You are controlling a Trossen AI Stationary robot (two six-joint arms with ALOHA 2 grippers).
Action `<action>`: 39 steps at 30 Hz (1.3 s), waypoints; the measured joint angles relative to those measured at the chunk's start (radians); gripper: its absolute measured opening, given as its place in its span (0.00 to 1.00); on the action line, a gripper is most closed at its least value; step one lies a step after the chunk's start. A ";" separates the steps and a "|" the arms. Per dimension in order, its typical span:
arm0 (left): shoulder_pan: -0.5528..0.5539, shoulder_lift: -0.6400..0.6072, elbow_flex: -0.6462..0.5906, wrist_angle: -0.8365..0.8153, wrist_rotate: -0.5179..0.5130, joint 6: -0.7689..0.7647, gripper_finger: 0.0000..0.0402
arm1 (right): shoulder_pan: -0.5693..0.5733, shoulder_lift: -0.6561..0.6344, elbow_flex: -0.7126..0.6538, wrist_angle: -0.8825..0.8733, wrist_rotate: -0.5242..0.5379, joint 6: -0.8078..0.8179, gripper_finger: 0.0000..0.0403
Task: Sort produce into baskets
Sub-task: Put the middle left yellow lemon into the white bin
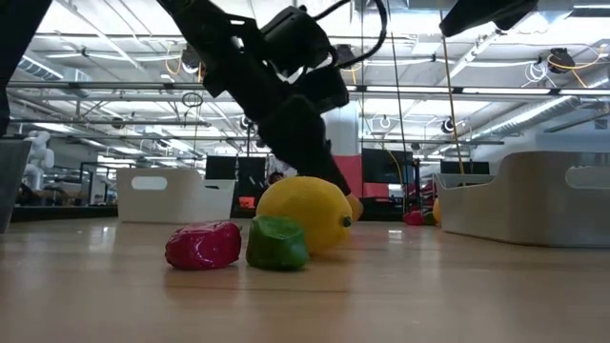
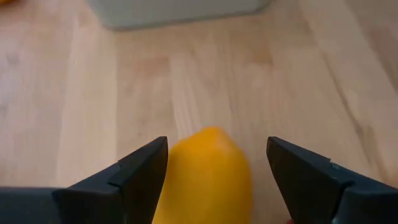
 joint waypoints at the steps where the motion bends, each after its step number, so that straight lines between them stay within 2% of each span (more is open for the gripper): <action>1: 0.000 0.001 -0.001 -0.012 0.000 0.002 0.70 | 0.000 0.000 0.000 0.000 0.000 0.000 0.00; 13: 0.003 0.001 -0.001 -0.071 -0.003 0.029 0.70 | 0.000 0.000 0.000 0.007 0.000 0.004 0.00; 19: 0.002 0.001 -0.001 -0.053 -0.006 0.031 0.70 | 0.000 0.000 0.000 0.007 0.001 0.004 0.00; 25: -0.001 -0.008 0.010 0.004 -0.056 0.025 0.70 | 0.000 0.000 0.000 0.008 0.001 0.004 0.00; 28: -0.001 -0.008 0.060 -0.056 -0.071 0.025 0.70 | 0.000 0.000 0.000 0.007 0.001 0.004 0.00; 35: -0.002 -0.008 0.206 -0.312 -0.074 0.024 0.70 | 0.000 0.000 0.000 0.006 0.001 0.002 0.00; 39: -0.002 -0.008 0.214 -0.329 -0.074 0.023 0.70 | 0.000 0.000 0.000 0.006 0.001 -0.010 0.00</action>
